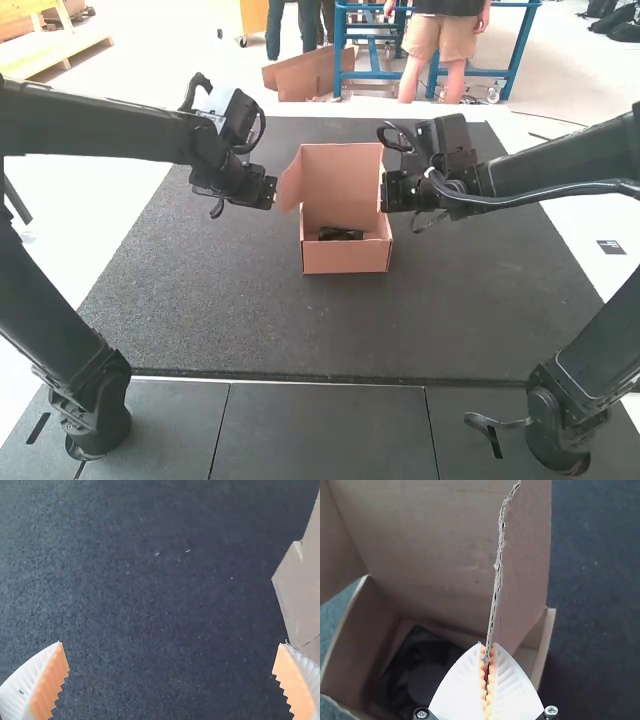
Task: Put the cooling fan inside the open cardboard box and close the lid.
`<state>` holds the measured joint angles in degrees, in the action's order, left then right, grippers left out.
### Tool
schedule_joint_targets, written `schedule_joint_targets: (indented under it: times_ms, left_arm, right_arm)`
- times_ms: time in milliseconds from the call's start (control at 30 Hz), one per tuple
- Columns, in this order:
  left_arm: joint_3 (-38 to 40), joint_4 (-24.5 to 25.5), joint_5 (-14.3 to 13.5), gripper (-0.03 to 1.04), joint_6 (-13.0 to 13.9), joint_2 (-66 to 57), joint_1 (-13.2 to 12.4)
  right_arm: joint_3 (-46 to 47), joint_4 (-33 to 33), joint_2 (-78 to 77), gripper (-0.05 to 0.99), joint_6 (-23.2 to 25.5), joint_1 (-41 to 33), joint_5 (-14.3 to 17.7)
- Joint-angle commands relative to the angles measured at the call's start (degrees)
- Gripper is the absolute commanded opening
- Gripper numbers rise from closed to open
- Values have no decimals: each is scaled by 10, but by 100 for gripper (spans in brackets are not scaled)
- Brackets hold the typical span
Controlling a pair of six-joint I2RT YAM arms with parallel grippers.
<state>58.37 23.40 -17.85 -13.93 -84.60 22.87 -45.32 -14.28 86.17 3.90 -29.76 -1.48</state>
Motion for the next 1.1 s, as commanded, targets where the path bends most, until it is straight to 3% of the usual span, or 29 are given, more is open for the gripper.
schedule_joint_targets:
  times_ms: [0, 200, 267, 333, 367, 533, 667, 867, 1067]
  left_arm:
    - [19, -13, -46, 97, 14, -1, -20]
    - [21, -53, -39, 97, 29, -7, -30]
    - [22, -58, -22, 97, 28, -10, -27]
    - [22, -65, 18, 97, 22, -12, -27]
    - [23, -66, 19, 97, 21, -13, -26]
    - [27, -73, 81, 97, 7, -14, -12]
    - [35, -88, 109, 97, 2, -15, 1]
    - [47, -92, 129, 97, -3, -17, 27]
    - [41, -87, 130, 97, -4, -18, 31]
  right_arm:
    - [-5, -6, -13, -1, 6, 3, -6]
    - [-4, -6, -13, -1, 5, 3, -9]
    - [-4, -6, -13, -1, 5, 3, -9]
    - [-4, -6, -13, -1, 5, 3, -9]
    - [-4, -6, -13, -1, 5, 3, -10]
    - [-4, -5, -13, -1, 6, 3, -11]
    - [-4, -3, -13, -1, 6, 3, -11]
    - [-4, -2, -13, -1, 6, 3, -15]
    - [-3, 1, -14, -1, 8, 4, -20]
